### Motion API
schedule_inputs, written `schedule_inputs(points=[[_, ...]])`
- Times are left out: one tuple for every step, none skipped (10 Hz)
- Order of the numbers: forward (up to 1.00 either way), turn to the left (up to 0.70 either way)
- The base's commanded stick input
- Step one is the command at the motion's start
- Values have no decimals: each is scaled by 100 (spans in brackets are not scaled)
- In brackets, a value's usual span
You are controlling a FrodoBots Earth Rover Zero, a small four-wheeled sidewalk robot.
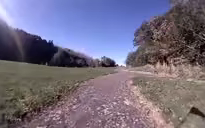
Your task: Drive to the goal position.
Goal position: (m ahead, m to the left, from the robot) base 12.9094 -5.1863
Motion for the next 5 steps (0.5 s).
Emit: schedule_inputs(points=[[100, 0], [100, 0], [100, 0], [100, 0], [100, -11]])
